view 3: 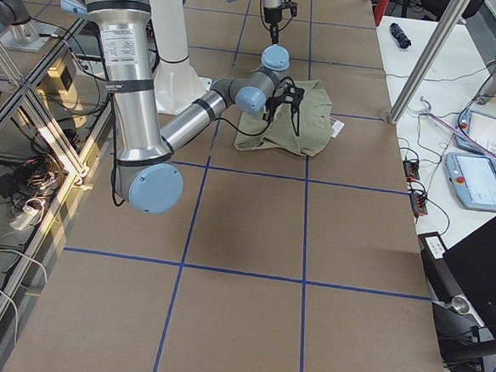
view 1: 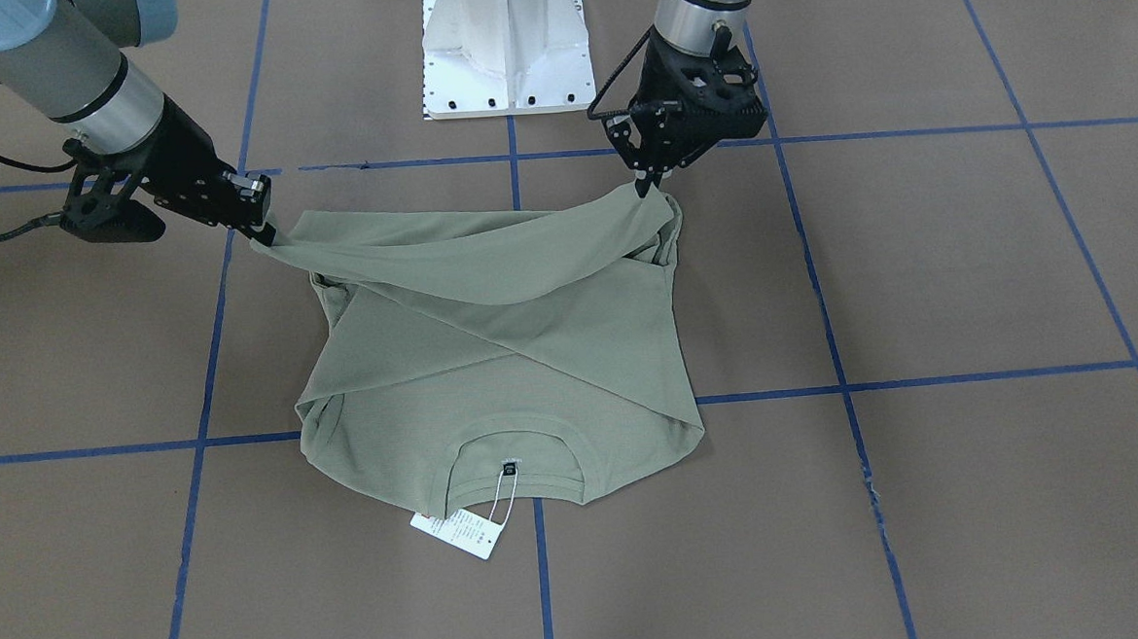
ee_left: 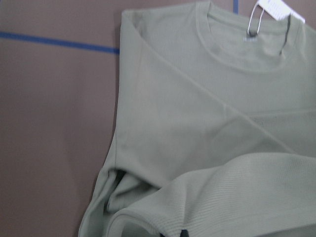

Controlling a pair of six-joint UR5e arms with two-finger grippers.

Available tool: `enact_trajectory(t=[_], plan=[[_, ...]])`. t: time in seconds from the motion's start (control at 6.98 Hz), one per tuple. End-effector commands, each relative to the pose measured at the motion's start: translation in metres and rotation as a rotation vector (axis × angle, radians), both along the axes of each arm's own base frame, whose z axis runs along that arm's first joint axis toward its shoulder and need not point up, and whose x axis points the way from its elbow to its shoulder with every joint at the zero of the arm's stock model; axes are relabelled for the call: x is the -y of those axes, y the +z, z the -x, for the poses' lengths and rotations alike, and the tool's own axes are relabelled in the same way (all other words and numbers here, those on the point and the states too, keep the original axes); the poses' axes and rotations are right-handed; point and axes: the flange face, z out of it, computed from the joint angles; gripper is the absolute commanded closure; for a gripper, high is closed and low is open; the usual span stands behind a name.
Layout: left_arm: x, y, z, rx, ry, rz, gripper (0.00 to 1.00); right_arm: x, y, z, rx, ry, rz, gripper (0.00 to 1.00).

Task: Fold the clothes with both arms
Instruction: 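Lay the hem down near the collar with both grippers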

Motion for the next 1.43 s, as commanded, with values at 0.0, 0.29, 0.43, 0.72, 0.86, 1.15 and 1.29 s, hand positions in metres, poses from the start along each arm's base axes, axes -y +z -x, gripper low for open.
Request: enact_trajectory(t=[0.0,0.29,0.43,0.72,0.86,1.15,1.29], plan=[[0.08,0.027,-0.011,-0.02,-0.082,-0.032,1.0,0.041,0.013,-0.001,-0.033,0.025,-0.006,1.0],[0.13,0.067,-0.014,-0.014,-0.128,-0.043,1.0,0.066,0.017,0.021,-0.053,0.025,0.016,1.0],[0.143,0.077,-0.013,0.013,-0.131,-0.048,1.0,0.082,0.012,0.034,-0.058,0.029,0.026,1.0],[0.157,0.096,-0.027,0.014,-0.134,-0.046,1.0,0.097,0.019,0.034,-0.086,0.058,0.022,1.0],[0.164,0.103,-0.036,0.007,-0.134,-0.048,1.0,0.11,0.022,0.036,-0.102,0.074,0.025,1.0],[0.17,0.1,-0.041,0.007,-0.136,-0.045,1.0,0.132,0.023,0.051,-0.095,0.079,0.019,1.0],[0.171,0.101,-0.042,0.008,-0.136,-0.043,1.0,0.137,0.034,0.056,-0.09,0.078,0.013,1.0]])
